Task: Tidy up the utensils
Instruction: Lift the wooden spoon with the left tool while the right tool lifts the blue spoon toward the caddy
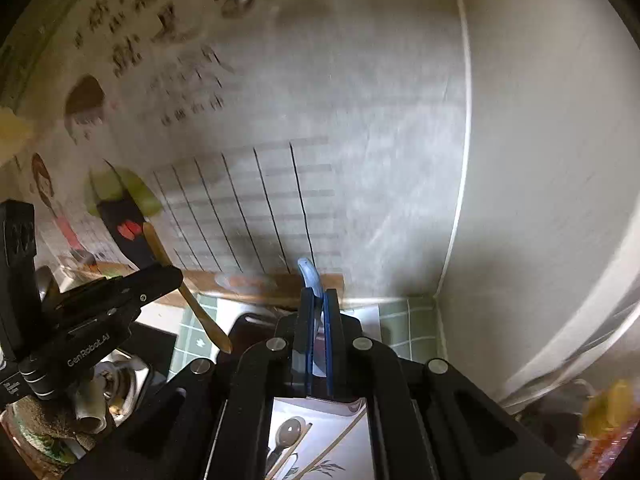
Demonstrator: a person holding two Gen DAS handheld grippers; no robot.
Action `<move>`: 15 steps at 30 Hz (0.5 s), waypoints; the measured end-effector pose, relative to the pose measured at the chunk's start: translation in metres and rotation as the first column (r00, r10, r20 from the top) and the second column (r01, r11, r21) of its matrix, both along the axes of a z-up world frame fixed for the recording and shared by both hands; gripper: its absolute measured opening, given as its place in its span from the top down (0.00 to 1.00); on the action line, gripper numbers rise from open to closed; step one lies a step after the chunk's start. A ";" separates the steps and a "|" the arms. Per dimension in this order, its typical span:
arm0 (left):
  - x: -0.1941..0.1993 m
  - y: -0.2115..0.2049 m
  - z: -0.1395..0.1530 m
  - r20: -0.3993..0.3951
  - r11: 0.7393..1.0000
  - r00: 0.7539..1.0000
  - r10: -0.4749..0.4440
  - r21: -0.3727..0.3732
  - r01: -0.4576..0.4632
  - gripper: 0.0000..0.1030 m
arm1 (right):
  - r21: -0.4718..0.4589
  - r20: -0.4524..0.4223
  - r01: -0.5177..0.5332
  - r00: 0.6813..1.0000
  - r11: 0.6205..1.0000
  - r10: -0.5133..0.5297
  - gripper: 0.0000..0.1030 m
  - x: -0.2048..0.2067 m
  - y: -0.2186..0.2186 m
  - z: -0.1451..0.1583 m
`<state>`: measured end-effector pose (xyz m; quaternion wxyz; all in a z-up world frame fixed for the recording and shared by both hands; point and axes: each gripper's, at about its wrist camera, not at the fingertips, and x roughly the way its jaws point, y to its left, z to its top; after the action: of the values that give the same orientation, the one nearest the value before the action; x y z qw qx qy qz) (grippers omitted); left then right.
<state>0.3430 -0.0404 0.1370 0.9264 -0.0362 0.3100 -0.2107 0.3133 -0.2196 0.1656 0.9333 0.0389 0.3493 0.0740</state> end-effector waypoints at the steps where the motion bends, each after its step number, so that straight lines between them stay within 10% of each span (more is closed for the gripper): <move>1: 0.005 -0.002 -0.007 -0.013 1.000 1.000 0.000 0.006 0.000 0.89 | -0.002 -0.015 -0.002 1.000 1.000 0.002 0.96 0.004 0.000 -0.009; 15: 0.024 -0.020 -0.075 -0.125 0.997 0.992 -0.007 0.072 0.016 0.87 | 0.000 -0.190 0.007 0.982 1.000 -0.006 0.96 0.038 -0.002 -0.101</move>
<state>0.3673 -0.0601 0.0617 0.9047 -0.0139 0.3749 -0.2020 0.3512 -0.2214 0.0641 0.8960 0.0474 0.4364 0.0671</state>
